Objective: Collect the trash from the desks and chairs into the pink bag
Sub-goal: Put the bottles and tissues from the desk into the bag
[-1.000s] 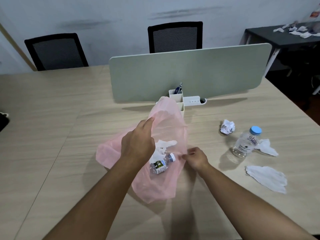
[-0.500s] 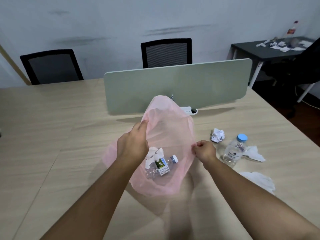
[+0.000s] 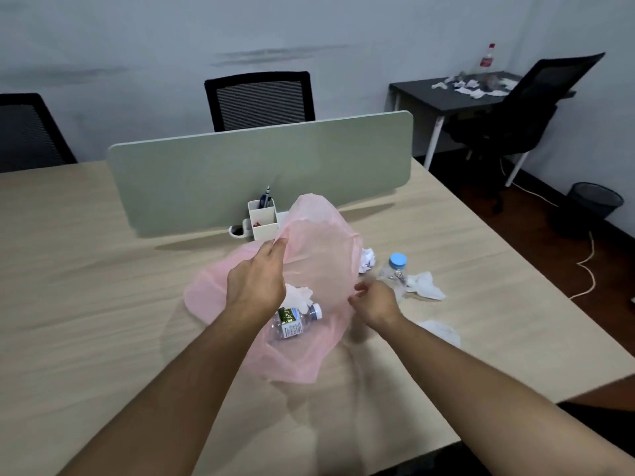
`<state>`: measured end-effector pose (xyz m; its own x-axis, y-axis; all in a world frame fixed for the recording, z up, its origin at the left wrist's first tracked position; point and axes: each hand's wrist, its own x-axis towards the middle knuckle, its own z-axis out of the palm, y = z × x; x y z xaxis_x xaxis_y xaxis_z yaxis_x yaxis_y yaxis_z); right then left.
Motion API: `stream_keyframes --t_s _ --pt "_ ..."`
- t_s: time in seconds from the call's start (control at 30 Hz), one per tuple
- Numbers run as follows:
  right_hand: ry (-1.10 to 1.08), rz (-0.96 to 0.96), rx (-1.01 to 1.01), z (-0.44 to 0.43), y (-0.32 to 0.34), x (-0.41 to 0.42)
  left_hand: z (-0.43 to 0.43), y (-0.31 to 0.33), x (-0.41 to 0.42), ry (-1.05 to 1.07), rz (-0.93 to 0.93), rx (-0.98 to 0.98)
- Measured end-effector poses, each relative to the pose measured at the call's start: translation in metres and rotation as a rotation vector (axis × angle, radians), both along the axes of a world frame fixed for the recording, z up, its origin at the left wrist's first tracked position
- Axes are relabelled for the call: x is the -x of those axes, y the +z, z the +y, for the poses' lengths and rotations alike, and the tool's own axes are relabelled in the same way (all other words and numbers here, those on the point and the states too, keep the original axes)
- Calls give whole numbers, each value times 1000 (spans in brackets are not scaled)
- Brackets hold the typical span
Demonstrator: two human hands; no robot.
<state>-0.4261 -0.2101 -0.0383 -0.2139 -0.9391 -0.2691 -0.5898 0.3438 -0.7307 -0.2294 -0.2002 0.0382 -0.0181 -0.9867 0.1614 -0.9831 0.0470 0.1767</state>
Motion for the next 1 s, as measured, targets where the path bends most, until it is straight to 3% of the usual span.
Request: stream_keyframes --t_s 0.1,0.17,0.23,0.33,0.5,0.57,0.77,0.9,1.0 --pt "-80 91 301 -2 31 24 -1 1 4 -14 8 -9" --pt "-11 247 423 -9 46 46 0 2 7 -25 12 -4" --pt "109 405 339 -18 47 64 0 3 9 -27 10 -2" --pt "212 475 158 -24 31 77 2 3 12 -19 0 -3" --pt "198 467 282 -20 22 85 2 1 14 -15 -16 -16" --pt "230 390 336 -22 37 89 1 3 16 -24 7 -11" --pt "232 -85 445 -17 80 65 -3 5 15 -6 53 7" --pt "62 -331 415 -27 57 22 1 4 13 -11 73 18" --pt "-60 -501 271 -29 24 -15 2 6 10 14 86 32"
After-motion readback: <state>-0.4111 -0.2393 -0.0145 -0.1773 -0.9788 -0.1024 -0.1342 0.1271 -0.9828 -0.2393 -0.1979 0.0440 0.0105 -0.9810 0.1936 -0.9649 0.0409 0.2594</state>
